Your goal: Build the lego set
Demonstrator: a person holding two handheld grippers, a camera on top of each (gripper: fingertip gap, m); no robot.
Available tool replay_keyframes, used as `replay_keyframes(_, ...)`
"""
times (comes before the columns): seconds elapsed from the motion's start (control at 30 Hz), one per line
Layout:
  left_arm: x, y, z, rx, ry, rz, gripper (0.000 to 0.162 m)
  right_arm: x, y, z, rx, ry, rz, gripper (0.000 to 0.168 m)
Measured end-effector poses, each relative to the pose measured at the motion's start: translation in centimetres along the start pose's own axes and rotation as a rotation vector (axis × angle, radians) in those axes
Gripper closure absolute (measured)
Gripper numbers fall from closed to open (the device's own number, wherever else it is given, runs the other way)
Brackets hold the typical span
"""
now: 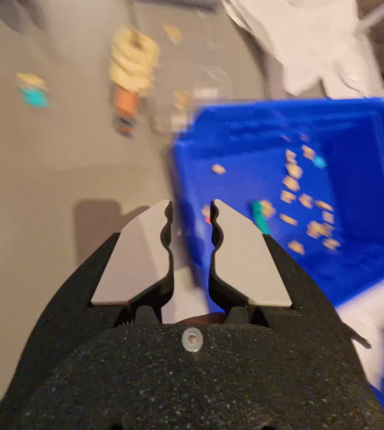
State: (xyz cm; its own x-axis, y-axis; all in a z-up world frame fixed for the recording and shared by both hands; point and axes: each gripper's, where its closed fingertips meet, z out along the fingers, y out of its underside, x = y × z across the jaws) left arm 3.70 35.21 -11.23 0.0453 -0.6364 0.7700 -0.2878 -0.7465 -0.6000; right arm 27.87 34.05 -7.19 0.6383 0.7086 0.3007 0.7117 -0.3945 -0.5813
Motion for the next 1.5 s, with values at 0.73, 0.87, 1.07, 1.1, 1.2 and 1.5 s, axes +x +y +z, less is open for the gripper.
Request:
replay_keyframes(0.73,-1.0,-1.6,0.7,-0.008,0.041,-0.026,0.139,12.2,5.4,5.3,-0.353,-0.125,-0.337,0.151)
replay_keyframes(0.87,-1.2,-1.9,1.1,-0.019,0.041,-0.018,0.140,11.6,5.2,7.9,-0.402,-0.194,-0.435,0.150)
replay_keyframes(1.07,-1.2,-2.1,0.9,-0.002,0.042,-0.014,0.140,11.7,6.6,10.3,-0.484,-0.292,-0.428,0.151)
replay_keyframes(1.1,-1.2,-2.1,0.9,-0.001,0.044,-0.017,0.140,11.7,6.9,10.5,-0.499,-0.303,-0.423,0.152)
replay_keyframes(1.2,-1.2,-2.1,0.9,-0.003,0.050,-0.025,0.140,11.7,7.2,10.9,-0.505,-0.316,-0.407,0.158)
replay_keyframes(1.5,-1.0,-2.3,0.8,0.008,0.061,-0.021,0.140,11.6,7.0,10.9,-0.502,-0.315,-0.319,0.160)
